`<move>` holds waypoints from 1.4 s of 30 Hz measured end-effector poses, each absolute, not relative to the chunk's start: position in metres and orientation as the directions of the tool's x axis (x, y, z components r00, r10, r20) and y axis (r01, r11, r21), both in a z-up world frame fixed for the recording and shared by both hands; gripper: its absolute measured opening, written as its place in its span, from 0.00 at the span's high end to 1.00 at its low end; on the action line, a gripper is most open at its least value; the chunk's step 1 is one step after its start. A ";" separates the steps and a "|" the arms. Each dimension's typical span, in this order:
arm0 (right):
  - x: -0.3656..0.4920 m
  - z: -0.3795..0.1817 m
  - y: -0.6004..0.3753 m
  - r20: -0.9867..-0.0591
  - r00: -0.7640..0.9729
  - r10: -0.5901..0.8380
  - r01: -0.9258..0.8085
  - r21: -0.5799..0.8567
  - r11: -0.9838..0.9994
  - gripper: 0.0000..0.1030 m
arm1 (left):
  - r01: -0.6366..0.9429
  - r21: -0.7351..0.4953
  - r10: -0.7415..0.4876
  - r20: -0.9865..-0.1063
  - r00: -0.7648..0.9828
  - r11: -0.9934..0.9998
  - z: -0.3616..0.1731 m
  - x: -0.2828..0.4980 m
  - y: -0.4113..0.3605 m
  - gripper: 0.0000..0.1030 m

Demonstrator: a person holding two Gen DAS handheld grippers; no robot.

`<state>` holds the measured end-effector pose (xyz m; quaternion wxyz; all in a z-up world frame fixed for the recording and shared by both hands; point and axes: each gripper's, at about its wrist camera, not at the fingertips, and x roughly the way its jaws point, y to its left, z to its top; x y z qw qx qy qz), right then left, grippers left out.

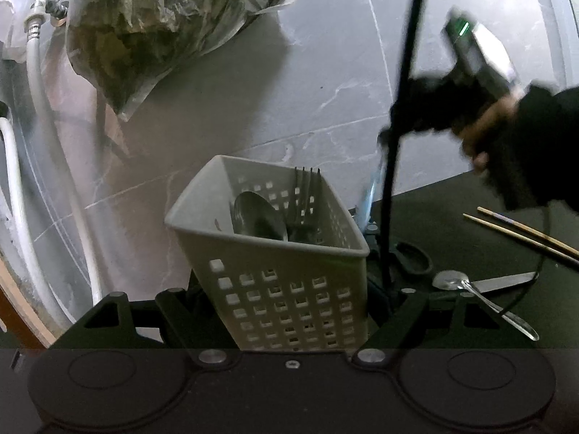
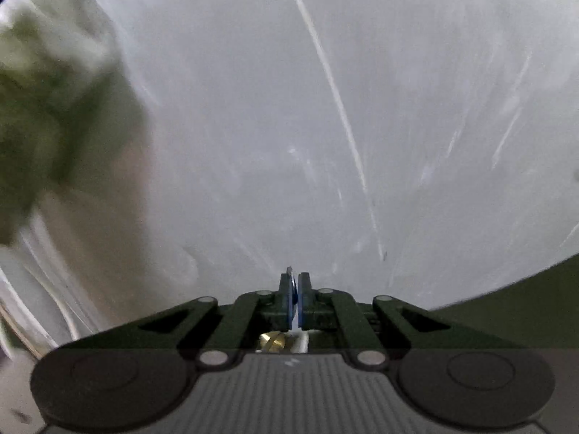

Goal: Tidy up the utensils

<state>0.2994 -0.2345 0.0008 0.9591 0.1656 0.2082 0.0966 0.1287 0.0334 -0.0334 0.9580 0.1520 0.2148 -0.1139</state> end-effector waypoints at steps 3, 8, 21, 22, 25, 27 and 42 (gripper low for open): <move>0.257 0.038 -0.233 -0.274 0.927 0.257 -0.154 0.348 0.925 0.97 | 0.299 0.243 -0.170 -0.441 0.881 0.923 -0.034 0.124 0.035 0.21; 0.191 0.100 -0.210 -0.086 0.930 0.357 -0.318 0.297 0.900 0.97 | 0.321 0.246 -0.192 -0.433 0.880 0.915 -0.034 0.118 0.039 0.21; 0.161 0.040 -0.092 -0.266 0.806 0.530 -0.560 -0.049 0.827 0.28 | 0.354 0.248 -0.225 -0.429 0.875 0.902 -0.035 0.119 0.047 0.21; 0.158 0.039 -0.103 -0.253 0.820 0.514 -0.536 -0.023 0.844 0.16 | 0.356 0.250 -0.227 -0.429 0.874 0.900 -0.035 0.119 0.048 0.21; 0.152 0.041 -0.133 -0.267 0.856 0.442 -0.448 0.041 0.893 0.09 | 0.362 0.249 -0.234 -0.428 0.873 0.898 -0.035 0.119 0.049 0.21; 0.151 0.032 -0.154 -0.333 0.874 0.355 -0.360 0.050 0.932 0.06 | 0.364 0.244 -0.236 -0.430 0.872 0.899 -0.035 0.118 0.050 0.21; 0.154 -0.055 -0.214 -0.734 0.610 0.298 -0.210 0.212 0.954 0.00 | 0.354 0.245 -0.220 -0.445 0.868 0.903 -0.033 0.121 0.047 0.21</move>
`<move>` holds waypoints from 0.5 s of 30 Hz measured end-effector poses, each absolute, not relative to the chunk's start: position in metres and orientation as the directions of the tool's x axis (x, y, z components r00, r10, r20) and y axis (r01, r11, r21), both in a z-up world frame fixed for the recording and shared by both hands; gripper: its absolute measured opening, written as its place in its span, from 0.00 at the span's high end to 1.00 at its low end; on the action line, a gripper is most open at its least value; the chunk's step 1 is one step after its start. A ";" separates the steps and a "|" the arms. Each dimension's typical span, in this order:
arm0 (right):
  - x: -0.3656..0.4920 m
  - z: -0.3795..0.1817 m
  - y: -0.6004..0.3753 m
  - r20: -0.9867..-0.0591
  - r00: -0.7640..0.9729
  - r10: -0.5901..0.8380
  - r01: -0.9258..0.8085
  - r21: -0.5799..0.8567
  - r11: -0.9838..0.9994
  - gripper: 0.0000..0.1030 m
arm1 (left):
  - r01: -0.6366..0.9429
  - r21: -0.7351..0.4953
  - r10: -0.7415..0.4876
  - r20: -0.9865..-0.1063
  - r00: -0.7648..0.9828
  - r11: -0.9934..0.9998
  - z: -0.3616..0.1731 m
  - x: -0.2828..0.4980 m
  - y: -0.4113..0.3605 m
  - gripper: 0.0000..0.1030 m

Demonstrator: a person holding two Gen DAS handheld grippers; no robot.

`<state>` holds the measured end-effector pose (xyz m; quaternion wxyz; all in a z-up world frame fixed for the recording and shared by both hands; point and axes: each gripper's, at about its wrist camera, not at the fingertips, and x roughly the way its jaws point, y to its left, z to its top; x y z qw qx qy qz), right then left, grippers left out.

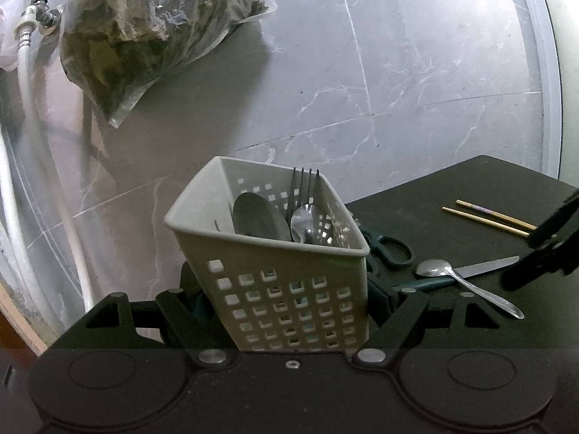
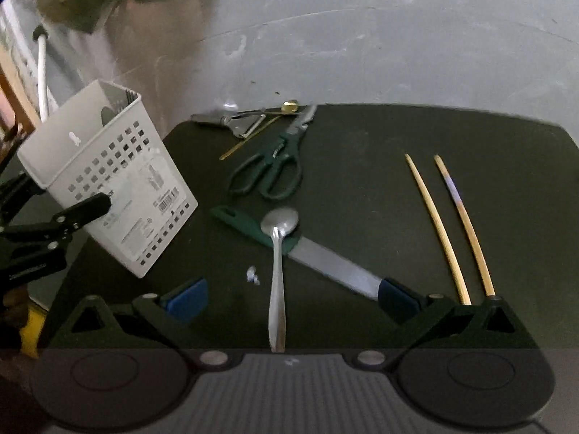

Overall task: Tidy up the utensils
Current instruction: 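Grasp the silver spoon lying on the knife with the right tool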

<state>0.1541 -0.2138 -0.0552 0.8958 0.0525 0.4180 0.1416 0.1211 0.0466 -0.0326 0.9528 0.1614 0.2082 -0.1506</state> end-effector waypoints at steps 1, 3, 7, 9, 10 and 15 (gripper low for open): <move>0.159 -0.056 -0.209 -0.730 0.620 0.288 -0.217 0.193 0.957 0.00 | 0.352 0.245 -0.217 -0.446 0.868 0.904 -0.032 0.121 0.046 0.21; 0.174 -0.058 -0.200 -0.725 0.614 0.311 -0.238 0.206 0.949 0.01 | 0.346 0.247 -0.211 -0.444 0.871 0.905 -0.033 0.120 0.046 0.21; 0.205 -0.069 -0.187 -0.742 0.563 0.363 -0.275 0.247 0.929 0.14 | 0.340 0.252 -0.204 -0.444 0.873 0.906 -0.033 0.119 0.044 0.21; 0.212 -0.071 -0.185 -0.749 0.552 0.367 -0.282 0.246 0.927 0.22 | 0.332 0.252 -0.197 -0.443 0.875 0.909 -0.033 0.119 0.043 0.21; 0.214 -0.073 -0.184 -0.748 0.549 0.373 -0.288 0.250 0.925 0.25 | 0.329 0.252 -0.194 -0.443 0.875 0.910 -0.033 0.119 0.042 0.21; 0.224 -0.079 -0.185 -0.758 0.520 0.394 -0.297 0.272 0.915 0.39 | 0.314 0.250 -0.180 -0.443 0.878 0.916 -0.033 0.118 0.040 0.21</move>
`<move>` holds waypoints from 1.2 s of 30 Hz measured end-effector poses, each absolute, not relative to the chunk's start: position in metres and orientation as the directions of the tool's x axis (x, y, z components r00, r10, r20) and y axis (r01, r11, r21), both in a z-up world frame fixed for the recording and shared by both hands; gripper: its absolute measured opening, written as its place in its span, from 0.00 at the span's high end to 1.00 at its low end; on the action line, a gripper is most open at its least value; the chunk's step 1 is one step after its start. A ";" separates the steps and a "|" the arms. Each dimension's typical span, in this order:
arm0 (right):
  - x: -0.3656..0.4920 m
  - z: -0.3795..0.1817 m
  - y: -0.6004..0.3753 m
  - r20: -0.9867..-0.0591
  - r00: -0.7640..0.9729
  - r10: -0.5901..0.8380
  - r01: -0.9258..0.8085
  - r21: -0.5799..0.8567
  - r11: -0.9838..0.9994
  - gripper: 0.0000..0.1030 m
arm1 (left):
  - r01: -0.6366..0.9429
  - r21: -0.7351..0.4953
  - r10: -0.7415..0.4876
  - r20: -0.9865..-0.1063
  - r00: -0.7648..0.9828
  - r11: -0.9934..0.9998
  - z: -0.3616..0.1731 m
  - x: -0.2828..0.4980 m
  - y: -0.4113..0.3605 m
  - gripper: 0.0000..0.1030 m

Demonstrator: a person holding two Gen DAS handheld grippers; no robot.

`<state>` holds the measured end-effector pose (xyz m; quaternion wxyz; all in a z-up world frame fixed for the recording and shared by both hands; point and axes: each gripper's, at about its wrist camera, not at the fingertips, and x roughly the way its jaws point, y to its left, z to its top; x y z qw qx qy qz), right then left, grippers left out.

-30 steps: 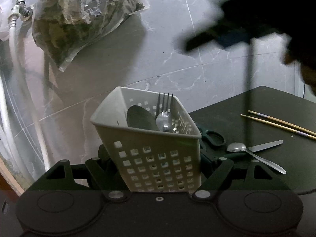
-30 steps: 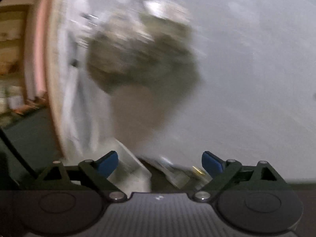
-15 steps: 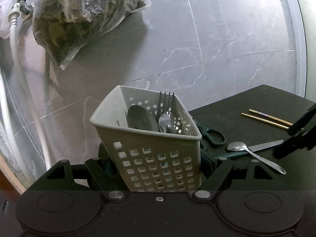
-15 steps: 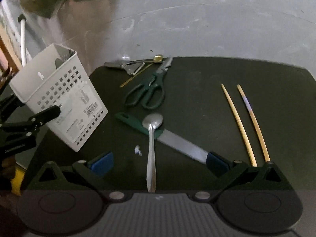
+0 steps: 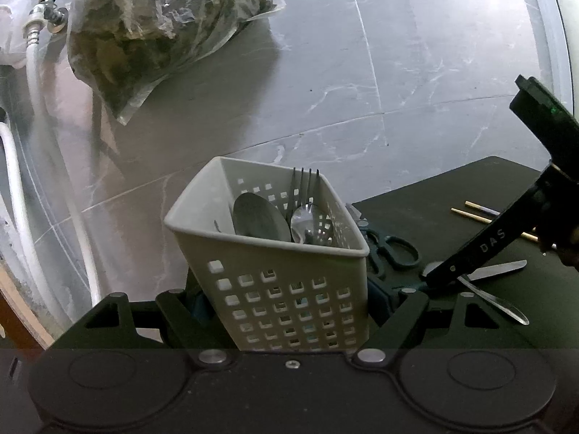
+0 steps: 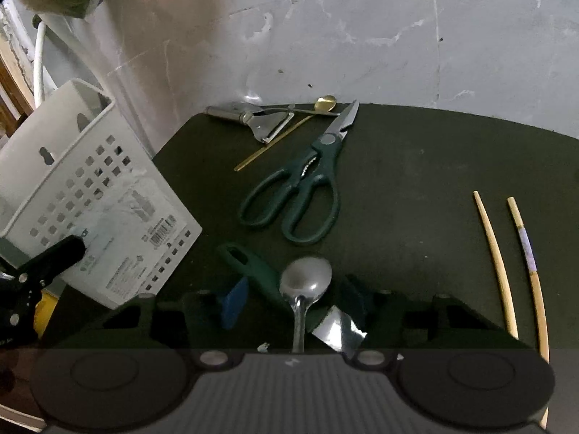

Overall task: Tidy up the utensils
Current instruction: 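Grasp the silver spoon lying on the knife with the right tool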

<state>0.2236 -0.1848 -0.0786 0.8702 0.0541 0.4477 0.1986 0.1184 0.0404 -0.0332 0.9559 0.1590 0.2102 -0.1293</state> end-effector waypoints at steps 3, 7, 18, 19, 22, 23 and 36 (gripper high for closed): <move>0.226 -0.082 -0.187 -0.752 0.519 0.407 -0.290 0.293 0.911 0.44 | 0.305 0.252 -0.171 -0.443 0.880 0.918 -0.033 0.118 0.039 0.21; 0.229 -0.081 -0.187 -0.754 0.526 0.393 -0.274 0.287 0.918 0.65 | 0.295 0.251 -0.162 -0.444 0.881 0.922 -0.033 0.117 0.038 0.21; 0.229 -0.074 -0.180 -0.749 0.554 0.363 -0.264 0.256 0.930 0.81 | 0.294 0.250 -0.160 -0.445 0.881 0.923 -0.032 0.117 0.038 0.21; 0.229 -0.073 -0.180 -0.745 0.556 0.369 -0.261 0.265 0.928 0.82 | 0.294 0.249 -0.160 -0.445 0.881 0.923 -0.032 0.117 0.038 0.21; 0.228 -0.072 -0.181 -0.738 0.553 0.387 -0.253 0.294 0.922 0.86 | 0.294 0.250 -0.160 -0.445 0.881 0.923 -0.032 0.117 0.038 0.21; 0.227 -0.072 -0.181 -0.737 0.550 0.392 -0.252 0.301 0.920 0.87 | 0.294 0.250 -0.160 -0.444 0.881 0.923 -0.032 0.117 0.038 0.21; 0.219 -0.074 -0.151 -0.745 0.502 0.439 -0.331 0.303 0.894 0.87 | 0.293 0.254 -0.159 -0.441 0.883 0.922 -0.034 0.117 0.037 0.21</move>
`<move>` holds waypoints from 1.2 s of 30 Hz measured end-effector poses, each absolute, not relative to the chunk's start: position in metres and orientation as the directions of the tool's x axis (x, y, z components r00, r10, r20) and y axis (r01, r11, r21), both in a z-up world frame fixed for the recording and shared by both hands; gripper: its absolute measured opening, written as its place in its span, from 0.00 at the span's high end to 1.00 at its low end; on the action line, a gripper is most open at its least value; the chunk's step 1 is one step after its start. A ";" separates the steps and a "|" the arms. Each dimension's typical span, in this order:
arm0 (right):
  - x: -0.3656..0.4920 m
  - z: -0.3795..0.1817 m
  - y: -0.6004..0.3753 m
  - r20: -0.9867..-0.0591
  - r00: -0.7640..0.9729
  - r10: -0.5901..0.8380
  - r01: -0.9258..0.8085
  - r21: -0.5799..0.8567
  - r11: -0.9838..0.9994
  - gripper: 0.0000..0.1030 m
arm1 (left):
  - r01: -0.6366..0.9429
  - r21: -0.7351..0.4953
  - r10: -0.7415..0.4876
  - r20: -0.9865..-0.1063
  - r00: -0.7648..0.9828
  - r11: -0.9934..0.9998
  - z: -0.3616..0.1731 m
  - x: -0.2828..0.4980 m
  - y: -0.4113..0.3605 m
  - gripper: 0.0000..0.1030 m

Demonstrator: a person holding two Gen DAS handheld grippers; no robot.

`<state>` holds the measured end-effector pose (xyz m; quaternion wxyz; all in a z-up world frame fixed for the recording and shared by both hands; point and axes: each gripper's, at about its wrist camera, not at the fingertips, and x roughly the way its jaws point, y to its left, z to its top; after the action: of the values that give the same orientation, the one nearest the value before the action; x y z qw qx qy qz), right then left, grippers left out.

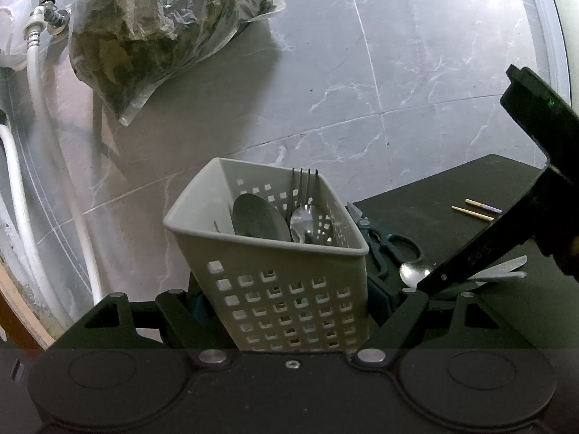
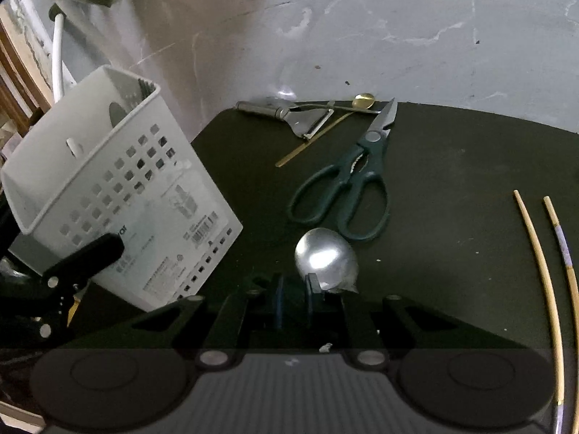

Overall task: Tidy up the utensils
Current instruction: 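Grasp the silver spoon lying on the knife with the right tool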

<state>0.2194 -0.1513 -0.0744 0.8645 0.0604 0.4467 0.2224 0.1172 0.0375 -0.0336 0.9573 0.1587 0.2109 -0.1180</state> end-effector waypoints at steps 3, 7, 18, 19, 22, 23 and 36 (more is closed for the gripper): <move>0.220 -0.074 -0.148 -0.749 0.509 0.423 -0.328 0.285 0.901 0.87 | 0.296 0.255 -0.162 -0.442 0.882 0.920 -0.033 0.117 0.038 0.21; 0.222 -0.068 -0.153 -0.737 0.545 0.399 -0.305 0.269 0.914 0.70 | 0.299 0.255 -0.164 -0.442 0.882 0.920 -0.033 0.117 0.038 0.21; 0.240 -0.076 -0.153 -0.759 0.548 0.352 -0.317 0.202 0.927 0.41 | 0.301 0.255 -0.168 -0.439 0.883 0.919 -0.034 0.118 0.039 0.21; 0.238 -0.079 -0.149 -0.759 0.556 0.340 -0.313 0.187 0.931 0.41 | 0.301 0.255 -0.167 -0.439 0.883 0.919 -0.034 0.117 0.039 0.21; 0.233 -0.084 -0.138 -0.753 0.592 0.288 -0.289 0.135 0.948 0.44 | 0.301 0.255 -0.168 -0.439 0.882 0.919 -0.034 0.118 0.039 0.21; 0.231 -0.085 -0.135 -0.749 0.604 0.273 -0.287 0.115 0.951 0.46 | 0.301 0.255 -0.168 -0.439 0.883 0.919 -0.034 0.118 0.039 0.21; 0.227 -0.089 -0.134 -0.736 0.625 0.259 -0.302 0.077 0.950 0.62 | 0.310 0.254 -0.178 -0.435 0.883 0.916 -0.034 0.117 0.041 0.21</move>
<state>0.2269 -0.1344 -0.0891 0.9011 -0.0268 0.4038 0.1555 0.1175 0.0410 -0.0343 0.9569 0.1602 0.2057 -0.1276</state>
